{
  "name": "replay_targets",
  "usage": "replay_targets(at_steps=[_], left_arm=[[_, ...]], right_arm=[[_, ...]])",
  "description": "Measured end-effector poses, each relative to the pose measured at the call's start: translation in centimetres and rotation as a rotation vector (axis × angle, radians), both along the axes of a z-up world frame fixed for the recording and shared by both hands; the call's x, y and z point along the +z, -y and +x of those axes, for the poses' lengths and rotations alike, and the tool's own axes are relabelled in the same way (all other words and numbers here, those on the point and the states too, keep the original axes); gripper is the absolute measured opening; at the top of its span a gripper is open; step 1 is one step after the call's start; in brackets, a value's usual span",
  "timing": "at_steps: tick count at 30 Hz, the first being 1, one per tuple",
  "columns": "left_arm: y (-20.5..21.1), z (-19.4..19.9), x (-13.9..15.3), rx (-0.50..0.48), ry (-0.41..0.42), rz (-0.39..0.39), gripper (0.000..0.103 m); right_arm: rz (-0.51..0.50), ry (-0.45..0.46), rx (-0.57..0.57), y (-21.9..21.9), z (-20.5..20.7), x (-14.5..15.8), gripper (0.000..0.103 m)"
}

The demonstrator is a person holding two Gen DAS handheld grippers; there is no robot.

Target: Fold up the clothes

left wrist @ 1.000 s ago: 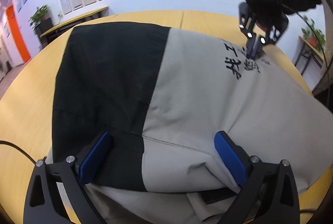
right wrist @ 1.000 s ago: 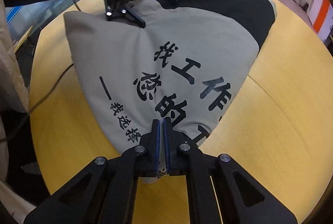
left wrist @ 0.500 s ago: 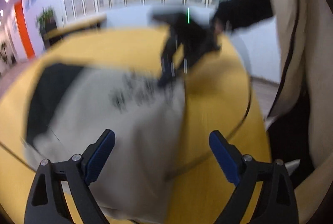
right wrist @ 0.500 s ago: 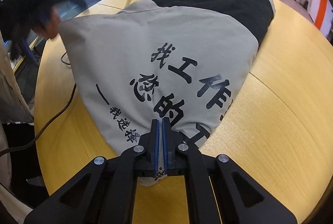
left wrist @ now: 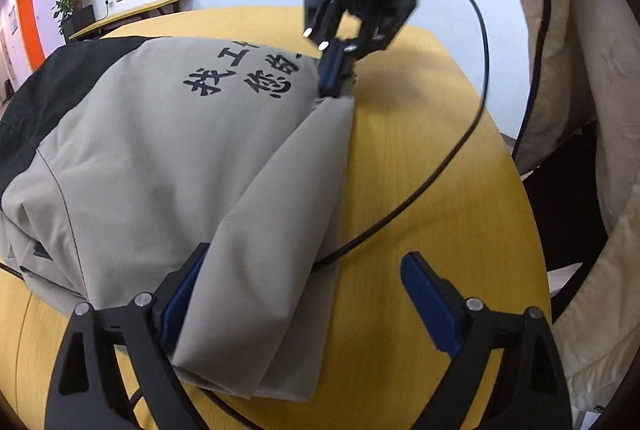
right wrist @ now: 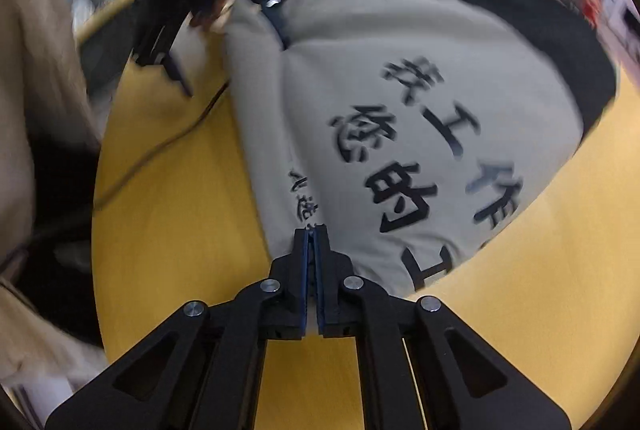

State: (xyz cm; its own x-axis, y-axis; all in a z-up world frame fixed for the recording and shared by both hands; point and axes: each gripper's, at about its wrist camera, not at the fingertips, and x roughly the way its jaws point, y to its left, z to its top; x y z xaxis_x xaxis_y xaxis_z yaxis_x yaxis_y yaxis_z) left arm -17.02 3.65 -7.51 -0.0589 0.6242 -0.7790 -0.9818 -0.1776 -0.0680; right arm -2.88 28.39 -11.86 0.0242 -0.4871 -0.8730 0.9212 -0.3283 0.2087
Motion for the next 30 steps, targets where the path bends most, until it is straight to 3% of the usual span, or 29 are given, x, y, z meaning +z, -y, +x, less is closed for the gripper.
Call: replay_targets(at_steps=[2, 5, 7, 9, 11, 13, 15, 18, 19, 23, 25, 28, 30], left_arm=[[-0.1, 0.0, 0.1, 0.002, 0.007, 0.004, 0.094], [-0.4, -0.1, 0.3, 0.0, 0.014, -0.011, 0.094], [-0.2, -0.2, 0.2, 0.001, 0.02, -0.01, 0.094], [-0.3, -0.1, 0.1, 0.003, 0.017, -0.003, 0.095], [-0.2, -0.1, -0.2, 0.008, 0.016, 0.01, 0.096], [0.0, -0.1, -0.3, 0.011, 0.008, 0.014, 0.096], [0.1, -0.1, -0.3, 0.011, 0.007, 0.015, 0.096], [0.3, -0.2, 0.1, 0.033, 0.021, 0.013, 0.096], [0.4, -0.3, 0.4, 0.049, 0.035, 0.012, 0.096], [1.8, -0.5, 4.3, 0.226, 0.112, 0.013, 0.093], [3.6, 0.3, 8.0, 0.343, 0.126, 0.039, 0.093], [7.0, 2.2, 13.7, 0.538, 0.169, 0.088, 0.094], [9.2, 3.9, 17.3, 0.675, 0.21, 0.115, 0.094]], right_arm=[[-0.04, 0.014, -0.024, -0.2, -0.7, -0.6, 0.0], [-0.014, 0.041, -0.053, 0.3, -1.0, -0.1, 0.0], [-0.026, 0.031, -0.06, 1.1, -2.2, 2.6, 0.0], [-0.159, -0.025, -0.122, 1.3, -5.3, 6.7, 0.0], [-0.198, -0.096, -0.182, 1.7, -9.3, 8.2, 0.0], [-0.124, -0.17, -0.201, 2.4, -13.4, 6.5, 0.002], [-0.073, -0.118, -0.246, 2.8, -17.5, 3.3, 0.0], [-0.002, -0.149, -0.189, 3.8, -17.8, -0.3, 0.0], [-0.02, -0.138, -0.215, 3.6, -17.9, -0.6, 0.0], [0.007, -0.143, -0.277, 4.4, -17.2, 0.9, 0.004], [-0.089, -0.122, -0.312, 4.1, -16.0, 4.3, 0.004], [-0.329, -0.073, -0.379, 2.1, -12.4, 11.9, 0.007], [-0.321, -0.097, -0.358, 1.6, -9.3, 15.3, 0.012]])
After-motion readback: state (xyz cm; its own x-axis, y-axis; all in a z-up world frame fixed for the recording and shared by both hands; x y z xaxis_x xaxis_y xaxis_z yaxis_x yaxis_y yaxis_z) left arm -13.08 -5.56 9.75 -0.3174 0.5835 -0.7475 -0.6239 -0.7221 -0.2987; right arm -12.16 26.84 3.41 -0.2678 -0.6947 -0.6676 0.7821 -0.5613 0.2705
